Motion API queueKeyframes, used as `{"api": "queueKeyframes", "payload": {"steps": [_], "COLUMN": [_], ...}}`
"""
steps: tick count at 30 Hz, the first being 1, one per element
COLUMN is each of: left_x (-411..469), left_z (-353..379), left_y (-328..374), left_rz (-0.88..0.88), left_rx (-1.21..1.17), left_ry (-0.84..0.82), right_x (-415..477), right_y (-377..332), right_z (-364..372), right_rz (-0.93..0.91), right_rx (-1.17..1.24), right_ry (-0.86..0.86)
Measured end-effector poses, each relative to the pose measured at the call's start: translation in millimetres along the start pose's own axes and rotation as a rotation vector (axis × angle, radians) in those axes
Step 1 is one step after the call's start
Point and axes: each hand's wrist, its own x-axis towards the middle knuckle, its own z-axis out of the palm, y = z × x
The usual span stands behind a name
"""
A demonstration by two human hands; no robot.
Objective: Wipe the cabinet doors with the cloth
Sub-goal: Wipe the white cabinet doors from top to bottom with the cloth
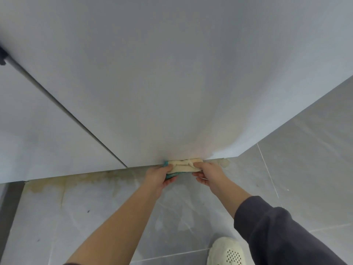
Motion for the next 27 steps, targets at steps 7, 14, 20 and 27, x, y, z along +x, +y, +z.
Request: {"api": "queueKeyframes", "payload": {"steps": [7,14,20,27], "left_x": [-56.0,-131.4,-187.5,-224.4], "left_z": [1.3,10.2,17.1,22.1], "left_y": [28.7,69.8,99.1,120.3], "left_rz": [0.13,0.286,0.407,0.502], "left_rx": [0.089,0.08,0.062,0.042], "left_ry": [-0.09,-0.139,-0.178,-0.224], "right_x": [-58.5,-136.7,-191.8,-228.6], "right_y": [-31.0,-78.0,-108.6,-130.8], "right_z": [-22.5,-32.2,-36.7,-37.5], "right_rz": [-0.131,-0.287,-0.416,-0.511], "right_rx": [0.052,0.118,0.163,0.211], "right_ry": [-0.064,-0.09,-0.122,-0.123]}}
